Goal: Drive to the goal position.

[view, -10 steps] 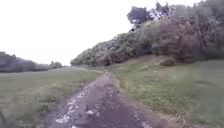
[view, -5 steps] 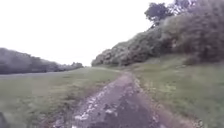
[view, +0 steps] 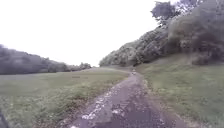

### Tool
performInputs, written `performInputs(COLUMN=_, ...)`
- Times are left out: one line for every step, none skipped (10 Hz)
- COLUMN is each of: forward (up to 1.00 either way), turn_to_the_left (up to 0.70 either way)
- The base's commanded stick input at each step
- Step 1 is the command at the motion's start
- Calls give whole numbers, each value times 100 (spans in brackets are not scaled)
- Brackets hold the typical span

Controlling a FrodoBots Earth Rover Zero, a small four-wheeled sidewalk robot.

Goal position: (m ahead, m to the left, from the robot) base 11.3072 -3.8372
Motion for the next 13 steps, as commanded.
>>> performInputs(forward=100, turn_to_the_left=0)
performInputs(forward=100, turn_to_the_left=0)
performInputs(forward=100, turn_to_the_left=0)
performInputs(forward=100, turn_to_the_left=0)
performInputs(forward=100, turn_to_the_left=0)
performInputs(forward=100, turn_to_the_left=0)
performInputs(forward=100, turn_to_the_left=0)
performInputs(forward=100, turn_to_the_left=0)
performInputs(forward=100, turn_to_the_left=0)
performInputs(forward=100, turn_to_the_left=-14)
performInputs(forward=100, turn_to_the_left=-27)
performInputs(forward=100, turn_to_the_left=-27)
performInputs(forward=100, turn_to_the_left=-27)
